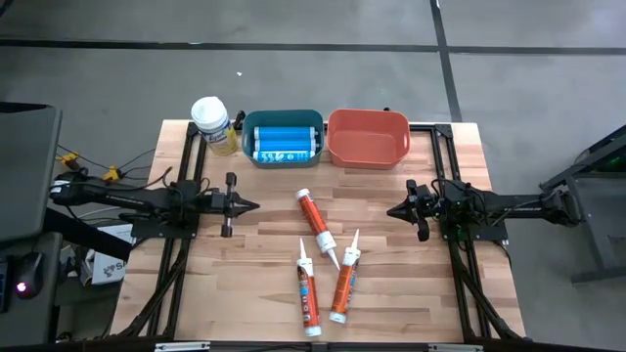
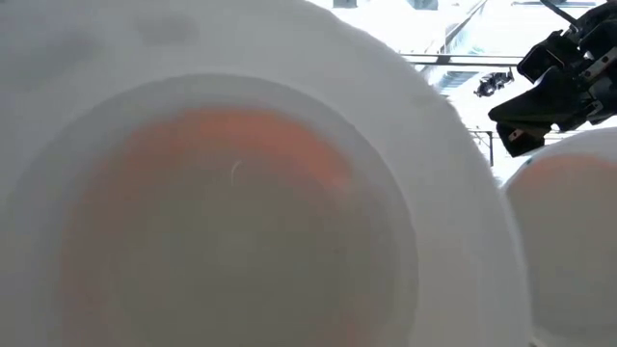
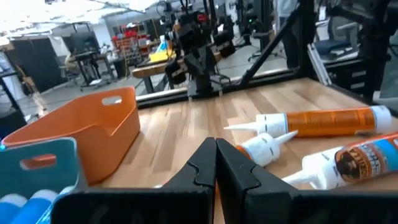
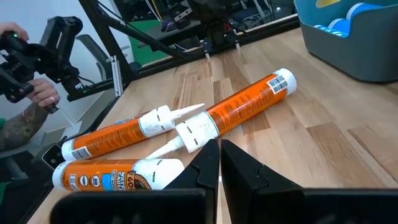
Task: Pick & place silicon tubes, Sealant and Lysol wipes
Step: Put the right orange sealant into the orange bin
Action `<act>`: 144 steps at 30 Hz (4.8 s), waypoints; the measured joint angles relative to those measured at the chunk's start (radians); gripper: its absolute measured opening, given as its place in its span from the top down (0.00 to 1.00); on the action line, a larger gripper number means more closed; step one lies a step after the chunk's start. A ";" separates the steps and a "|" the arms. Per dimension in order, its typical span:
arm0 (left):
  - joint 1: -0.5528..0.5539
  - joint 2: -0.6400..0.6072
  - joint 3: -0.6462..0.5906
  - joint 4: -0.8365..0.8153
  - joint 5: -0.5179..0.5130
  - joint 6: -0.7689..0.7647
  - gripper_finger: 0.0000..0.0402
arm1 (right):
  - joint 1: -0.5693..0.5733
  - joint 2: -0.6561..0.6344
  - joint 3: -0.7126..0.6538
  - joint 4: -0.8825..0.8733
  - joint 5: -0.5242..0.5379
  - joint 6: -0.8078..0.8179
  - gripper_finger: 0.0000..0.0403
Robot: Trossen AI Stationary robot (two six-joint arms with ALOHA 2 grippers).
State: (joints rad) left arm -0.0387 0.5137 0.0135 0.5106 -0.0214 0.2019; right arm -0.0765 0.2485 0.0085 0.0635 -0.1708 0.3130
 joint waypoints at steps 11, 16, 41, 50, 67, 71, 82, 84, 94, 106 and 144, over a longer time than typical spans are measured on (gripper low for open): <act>0.000 -0.324 -0.002 -0.354 -0.006 -0.002 1.00 | 0.000 0.000 0.000 0.000 0.000 0.000 0.97; 0.000 -0.435 -0.002 -0.499 -0.009 -0.023 1.00 | 0.000 0.000 0.000 0.000 0.000 0.000 0.97; -0.001 -0.444 -0.002 -0.500 0.030 0.029 1.00 | 0.000 0.000 0.000 0.000 0.000 0.000 0.97; -0.001 -0.444 -0.002 -0.500 0.030 -0.001 1.00 | 0.000 0.000 0.000 0.000 0.000 -0.025 0.97; -0.001 -0.444 -0.002 -0.500 0.030 -0.001 1.00 | 0.000 0.000 0.000 0.003 0.001 -0.026 0.97; -0.001 -0.444 -0.002 -0.500 0.030 -0.001 1.00 | 0.000 0.000 0.000 0.008 0.009 -0.025 0.97; -0.001 -0.444 -0.002 -0.500 0.030 -0.001 1.00 | 0.000 0.000 0.000 0.024 0.005 0.050 0.97; -0.001 -0.444 -0.002 -0.500 0.030 -0.001 1.00 | 0.000 0.000 0.000 0.042 0.004 0.053 0.97; -0.001 -0.444 -0.002 -0.500 0.030 -0.001 1.00 | 0.000 0.000 0.001 0.061 0.041 -0.003 0.97; -0.001 -0.444 -0.002 -0.500 0.030 -0.001 1.00 | 0.000 0.121 0.270 -0.373 0.229 0.001 0.84; -0.001 -0.444 -0.002 -0.500 0.030 -0.001 1.00 | -0.089 0.822 0.520 -0.449 0.483 0.345 0.54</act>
State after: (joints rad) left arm -0.0396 0.0696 0.0116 0.0109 0.0083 0.2005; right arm -0.1655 1.0701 0.5289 -0.3853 0.3119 0.6582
